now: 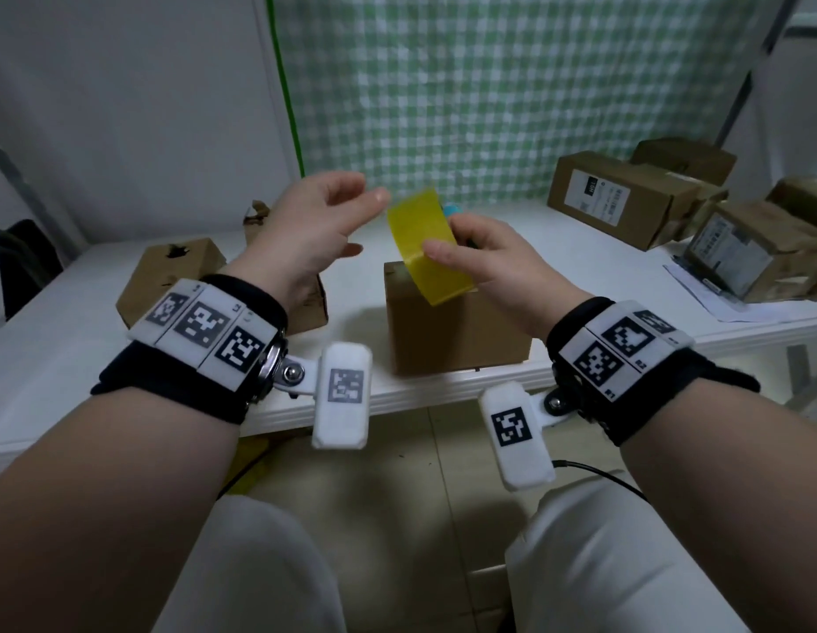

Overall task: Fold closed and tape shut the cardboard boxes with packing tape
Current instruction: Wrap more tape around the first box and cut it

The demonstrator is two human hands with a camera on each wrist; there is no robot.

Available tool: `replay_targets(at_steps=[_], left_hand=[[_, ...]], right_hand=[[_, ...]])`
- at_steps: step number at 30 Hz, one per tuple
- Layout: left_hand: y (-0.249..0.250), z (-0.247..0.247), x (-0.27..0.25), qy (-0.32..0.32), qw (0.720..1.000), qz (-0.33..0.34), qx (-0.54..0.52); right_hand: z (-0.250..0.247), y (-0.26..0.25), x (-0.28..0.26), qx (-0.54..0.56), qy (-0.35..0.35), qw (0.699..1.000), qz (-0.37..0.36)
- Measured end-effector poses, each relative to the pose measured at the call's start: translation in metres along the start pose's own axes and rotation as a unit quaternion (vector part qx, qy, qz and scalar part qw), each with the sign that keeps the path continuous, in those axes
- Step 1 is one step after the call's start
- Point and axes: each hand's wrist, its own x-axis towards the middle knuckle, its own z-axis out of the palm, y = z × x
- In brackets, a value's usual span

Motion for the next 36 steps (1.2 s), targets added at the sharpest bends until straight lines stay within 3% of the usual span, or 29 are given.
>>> replay_targets(at_steps=[4, 10, 16, 20, 23, 26, 30, 34, 36], left_hand=[[0.010, 0.009, 0.008, -0.057, 0.995, -0.021, 0.073], [0.015, 0.019, 0.012, 0.023, 0.984, 0.034, 0.176], [0.020, 0.029, 0.015, 0.038, 0.946, 0.094, 0.309], [0.018, 0.031, 0.022, 0.039, 0.981, -0.007, 0.189], [0.017, 0.031, 0.025, 0.038, 0.991, -0.095, 0.087], [0.014, 0.033, 0.025, 0.043, 0.988, -0.150, 0.014], [0.008, 0.043, 0.022, 0.043, 0.975, -0.200, -0.084], [0.004, 0.048, 0.021, 0.048, 0.958, -0.234, -0.158], [0.000, 0.048, 0.021, 0.043, 0.955, -0.248, -0.159]], right_hand=[[-0.004, 0.003, -0.002, -0.025, -0.021, 0.999, -0.002], [-0.012, 0.008, -0.002, -0.066, -0.016, 0.998, -0.011], [-0.020, 0.007, 0.000, -0.076, -0.006, 0.997, -0.024], [-0.029, 0.001, 0.001, -0.047, 0.053, 0.997, -0.017], [-0.036, 0.003, 0.004, -0.052, 0.051, 0.997, 0.001], [-0.036, 0.011, 0.009, -0.094, 0.089, 0.991, 0.024], [-0.038, 0.022, 0.015, 0.004, 0.169, 0.984, 0.055], [-0.033, 0.032, 0.020, 0.054, 0.169, 0.979, 0.099], [-0.031, 0.031, 0.027, 0.009, 0.194, 0.976, 0.101]])
